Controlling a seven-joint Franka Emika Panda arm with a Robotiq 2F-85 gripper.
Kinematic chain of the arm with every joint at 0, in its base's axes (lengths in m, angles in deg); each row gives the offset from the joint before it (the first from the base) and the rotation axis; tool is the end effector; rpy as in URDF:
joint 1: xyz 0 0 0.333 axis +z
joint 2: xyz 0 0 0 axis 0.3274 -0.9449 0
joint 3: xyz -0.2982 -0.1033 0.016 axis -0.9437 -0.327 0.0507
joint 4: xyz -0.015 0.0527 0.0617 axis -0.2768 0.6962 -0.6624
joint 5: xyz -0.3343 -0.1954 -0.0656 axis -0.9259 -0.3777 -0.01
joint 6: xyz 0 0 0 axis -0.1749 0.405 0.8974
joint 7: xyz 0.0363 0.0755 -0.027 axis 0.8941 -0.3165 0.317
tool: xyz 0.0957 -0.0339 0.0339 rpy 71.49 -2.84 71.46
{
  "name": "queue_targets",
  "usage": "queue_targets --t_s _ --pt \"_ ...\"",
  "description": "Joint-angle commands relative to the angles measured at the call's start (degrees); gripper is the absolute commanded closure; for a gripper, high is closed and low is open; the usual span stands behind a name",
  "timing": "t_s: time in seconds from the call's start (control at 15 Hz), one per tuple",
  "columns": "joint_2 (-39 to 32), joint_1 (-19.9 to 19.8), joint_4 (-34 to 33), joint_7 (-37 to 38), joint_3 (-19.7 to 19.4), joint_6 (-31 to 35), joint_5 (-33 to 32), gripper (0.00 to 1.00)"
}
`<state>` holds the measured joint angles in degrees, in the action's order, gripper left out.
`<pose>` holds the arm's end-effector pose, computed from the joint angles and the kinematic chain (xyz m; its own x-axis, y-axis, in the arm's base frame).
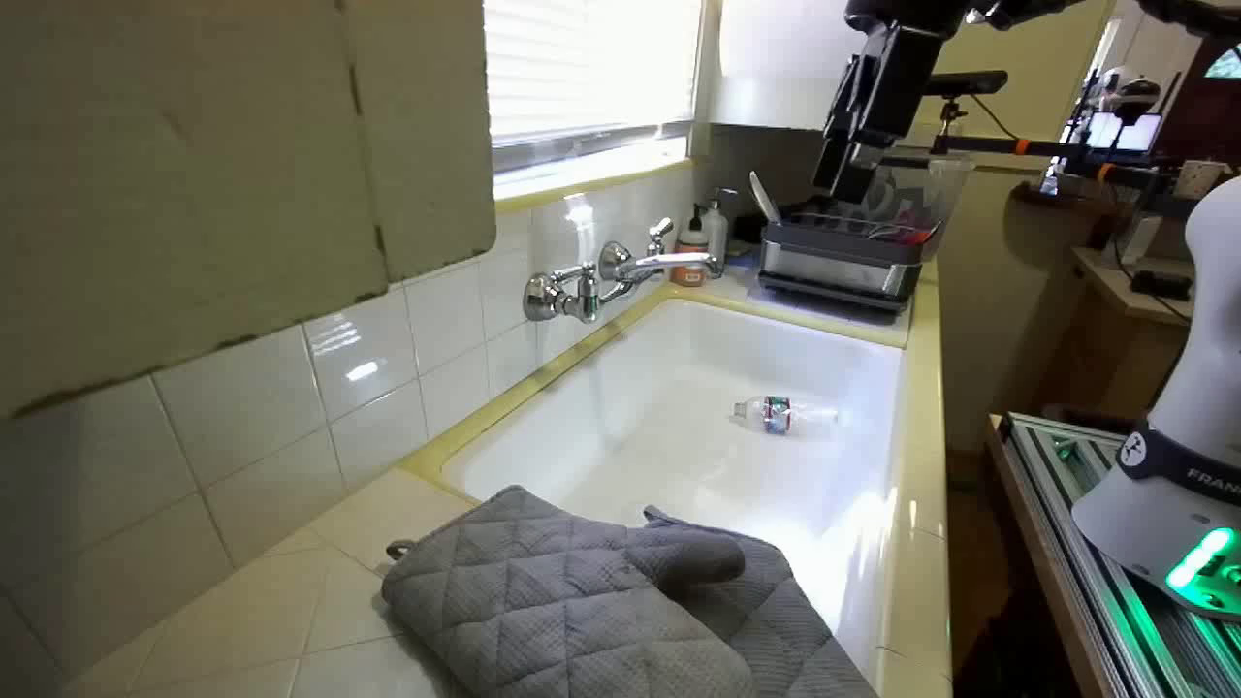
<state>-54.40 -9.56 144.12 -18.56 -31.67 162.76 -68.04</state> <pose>0.3723 0.1449 0.5203 0.9591 0.2101 0.1898 0.2194 -0.9752 -0.0291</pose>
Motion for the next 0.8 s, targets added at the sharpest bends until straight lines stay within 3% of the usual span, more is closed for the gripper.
queue_targets --t_s 0.0,0.6,0.73 --pt "-0.06 0.25 -0.16 0.14 -0.2 -0.17 -0.16 0.0" --pt "-0.06 0.25 -0.16 0.13 -0.2 -0.17 -0.16 0.0" --pt "-2.63 -1.4 -0.88 5.07 0.47 2.64 0.62 0.0"
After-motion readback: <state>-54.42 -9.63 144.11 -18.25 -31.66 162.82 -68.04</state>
